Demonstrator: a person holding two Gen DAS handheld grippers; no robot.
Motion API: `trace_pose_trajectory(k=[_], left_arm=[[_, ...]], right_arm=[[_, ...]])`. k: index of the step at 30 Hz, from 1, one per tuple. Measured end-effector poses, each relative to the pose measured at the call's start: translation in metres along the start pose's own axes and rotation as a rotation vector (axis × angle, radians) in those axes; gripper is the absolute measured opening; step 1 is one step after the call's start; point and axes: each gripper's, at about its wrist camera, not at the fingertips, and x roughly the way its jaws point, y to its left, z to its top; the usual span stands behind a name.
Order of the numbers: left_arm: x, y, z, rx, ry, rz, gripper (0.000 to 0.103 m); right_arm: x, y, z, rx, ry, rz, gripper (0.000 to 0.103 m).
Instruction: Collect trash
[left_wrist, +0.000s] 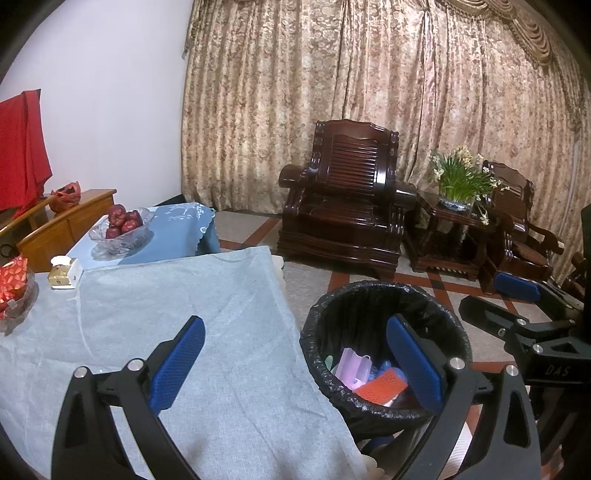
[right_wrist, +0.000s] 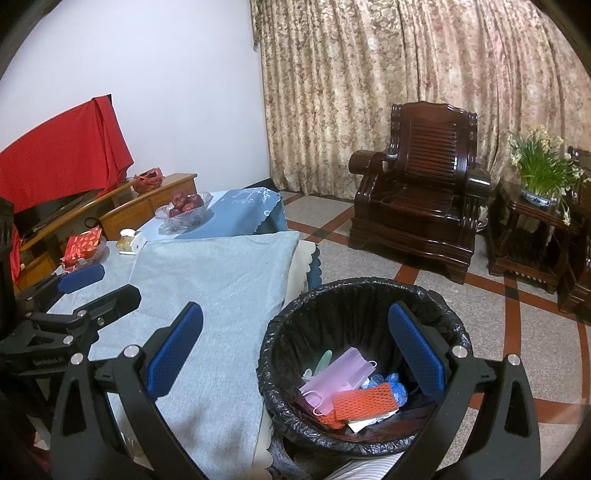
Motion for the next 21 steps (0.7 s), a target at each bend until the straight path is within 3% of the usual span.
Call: trace_pose_trajectory(k=[21], left_arm=[[-0.0004, 0.0051, 0.0004, 0.005, -0.003, 0.003, 0.097]], right_arm=[[0.0001, 0.0011, 0.0006, 0.001, 0.001, 0.000, 0.098]])
